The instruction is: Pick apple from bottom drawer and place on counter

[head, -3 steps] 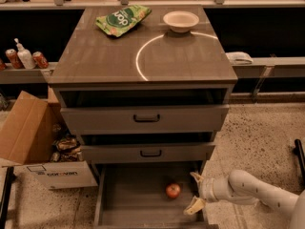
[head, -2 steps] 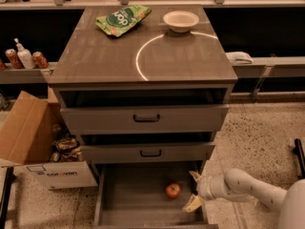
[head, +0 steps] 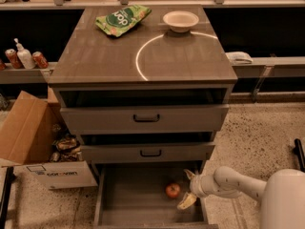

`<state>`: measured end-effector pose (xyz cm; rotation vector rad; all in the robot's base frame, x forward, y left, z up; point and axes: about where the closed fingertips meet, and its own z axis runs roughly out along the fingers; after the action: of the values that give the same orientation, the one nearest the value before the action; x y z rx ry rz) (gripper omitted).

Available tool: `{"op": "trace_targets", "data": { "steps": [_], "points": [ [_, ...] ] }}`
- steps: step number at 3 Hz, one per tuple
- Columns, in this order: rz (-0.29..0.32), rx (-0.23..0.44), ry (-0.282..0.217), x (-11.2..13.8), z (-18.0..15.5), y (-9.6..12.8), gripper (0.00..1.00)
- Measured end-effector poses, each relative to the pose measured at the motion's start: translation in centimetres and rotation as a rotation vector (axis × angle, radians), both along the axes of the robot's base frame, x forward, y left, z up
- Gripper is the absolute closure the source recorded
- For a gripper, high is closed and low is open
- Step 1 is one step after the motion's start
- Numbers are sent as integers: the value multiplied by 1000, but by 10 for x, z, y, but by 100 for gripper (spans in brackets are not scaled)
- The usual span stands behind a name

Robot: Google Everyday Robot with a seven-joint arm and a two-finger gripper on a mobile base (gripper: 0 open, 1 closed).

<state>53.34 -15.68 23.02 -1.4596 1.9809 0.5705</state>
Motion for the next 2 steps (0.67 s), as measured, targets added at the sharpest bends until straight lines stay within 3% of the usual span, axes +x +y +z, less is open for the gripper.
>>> {"op": "trace_targets", "data": {
  "steps": [2],
  "points": [
    [32, -25, 5, 17, -35, 17, 0]
  ]
}}
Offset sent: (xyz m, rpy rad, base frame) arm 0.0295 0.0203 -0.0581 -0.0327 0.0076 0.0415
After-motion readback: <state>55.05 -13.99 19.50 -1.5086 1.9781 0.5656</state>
